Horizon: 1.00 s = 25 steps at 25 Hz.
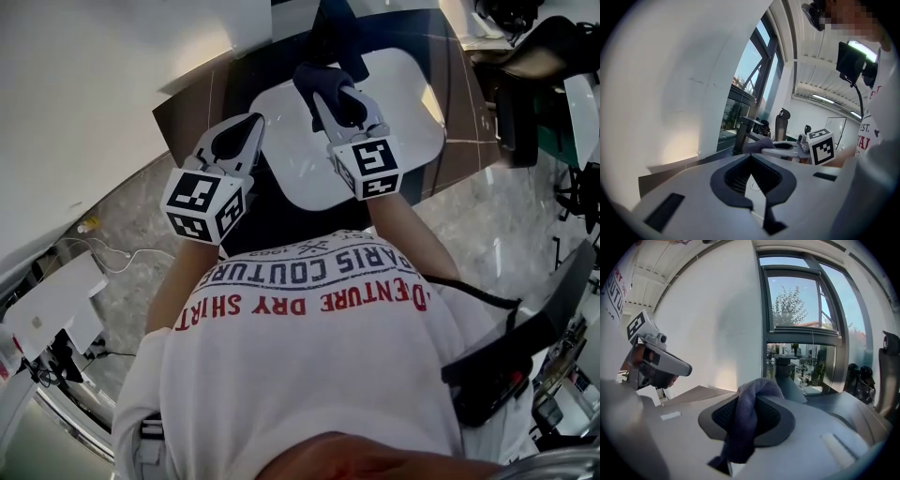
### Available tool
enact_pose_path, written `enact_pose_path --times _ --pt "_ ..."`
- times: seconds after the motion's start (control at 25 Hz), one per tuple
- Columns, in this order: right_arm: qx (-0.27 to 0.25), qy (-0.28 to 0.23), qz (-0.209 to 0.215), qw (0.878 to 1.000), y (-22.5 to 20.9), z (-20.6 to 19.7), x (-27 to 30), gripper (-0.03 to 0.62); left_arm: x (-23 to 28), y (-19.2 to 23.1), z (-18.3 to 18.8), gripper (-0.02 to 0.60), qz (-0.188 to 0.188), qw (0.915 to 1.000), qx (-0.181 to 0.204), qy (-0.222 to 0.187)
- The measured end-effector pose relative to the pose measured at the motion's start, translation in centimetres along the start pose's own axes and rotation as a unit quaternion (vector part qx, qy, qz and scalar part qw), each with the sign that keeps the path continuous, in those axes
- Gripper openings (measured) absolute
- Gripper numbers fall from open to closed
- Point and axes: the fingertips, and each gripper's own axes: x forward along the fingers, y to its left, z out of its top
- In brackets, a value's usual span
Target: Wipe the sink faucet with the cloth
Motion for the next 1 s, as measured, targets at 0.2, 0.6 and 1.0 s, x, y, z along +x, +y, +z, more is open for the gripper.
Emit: enact_pose_path --times 0.2,0.6,1.0 --pt "0.002 0.005 -0.01 1.0 -0.9 0.4 1.5 0.069 0.5 0.8 0.0 0.002 0.002 1.0 -0.003 0.003" --pt "0.017 0.002 -0.01 1.0 -0.6 1.5 2.3 0.069 0.6 0.4 0.5 0.001 0.003 1.0 0.001 -0.001" --pt "0.002 -0.043 0.012 0.999 1.0 5.7 -1.7 0.069 -0.7 -1.0 2.4 0.001 -0.001 0.9997 0.015 -0.018"
